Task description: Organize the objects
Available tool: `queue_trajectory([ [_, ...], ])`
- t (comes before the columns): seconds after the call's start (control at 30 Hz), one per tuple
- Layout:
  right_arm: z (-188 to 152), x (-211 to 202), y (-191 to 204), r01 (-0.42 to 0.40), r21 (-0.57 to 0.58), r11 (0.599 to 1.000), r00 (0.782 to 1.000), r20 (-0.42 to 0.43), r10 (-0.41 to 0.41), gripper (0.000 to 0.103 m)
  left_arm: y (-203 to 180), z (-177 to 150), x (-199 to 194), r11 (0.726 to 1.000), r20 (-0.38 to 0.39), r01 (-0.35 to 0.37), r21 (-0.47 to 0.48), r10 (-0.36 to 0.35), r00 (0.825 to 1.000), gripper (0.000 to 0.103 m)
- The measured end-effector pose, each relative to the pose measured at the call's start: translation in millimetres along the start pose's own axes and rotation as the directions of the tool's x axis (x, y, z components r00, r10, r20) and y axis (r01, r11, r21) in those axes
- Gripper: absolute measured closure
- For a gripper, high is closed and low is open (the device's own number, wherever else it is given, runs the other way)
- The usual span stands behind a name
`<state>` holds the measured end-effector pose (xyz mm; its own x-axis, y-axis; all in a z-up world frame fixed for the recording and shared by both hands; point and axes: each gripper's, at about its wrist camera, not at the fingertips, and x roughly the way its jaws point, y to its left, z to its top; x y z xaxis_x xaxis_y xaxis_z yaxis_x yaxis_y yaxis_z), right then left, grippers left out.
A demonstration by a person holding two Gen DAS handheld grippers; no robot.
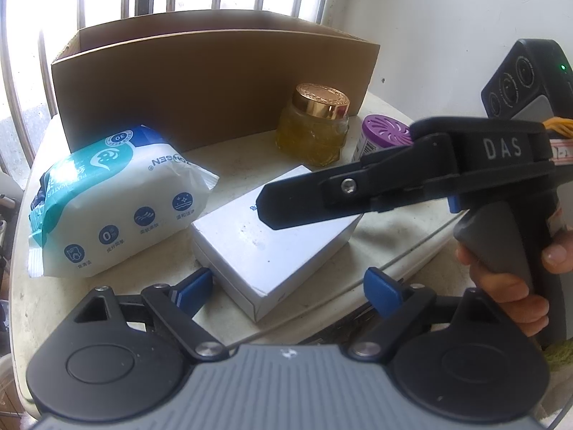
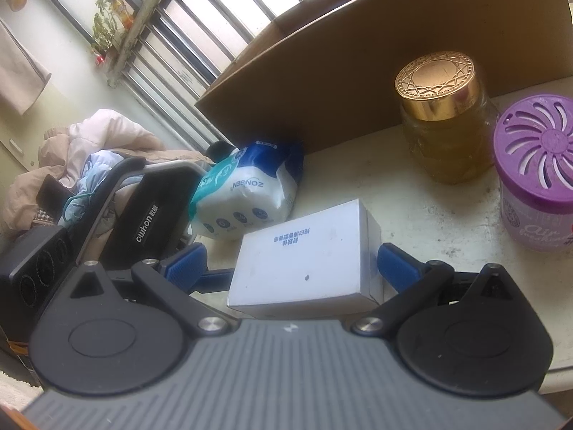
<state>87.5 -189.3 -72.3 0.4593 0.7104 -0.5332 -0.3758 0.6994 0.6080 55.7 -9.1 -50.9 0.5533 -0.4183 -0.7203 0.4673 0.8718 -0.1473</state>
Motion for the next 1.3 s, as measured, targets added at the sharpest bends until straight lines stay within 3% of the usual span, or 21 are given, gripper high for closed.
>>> queue_trajectory([
  [1.3, -0.3, 3.3, 0.2, 0.001, 0.007, 1.000, 1.000, 0.009, -0.001, 0.000, 2.3, -0.3, 6.6, 1.000, -0.002, -0.001, 0.002, 0.001, 1.000, 0.011],
])
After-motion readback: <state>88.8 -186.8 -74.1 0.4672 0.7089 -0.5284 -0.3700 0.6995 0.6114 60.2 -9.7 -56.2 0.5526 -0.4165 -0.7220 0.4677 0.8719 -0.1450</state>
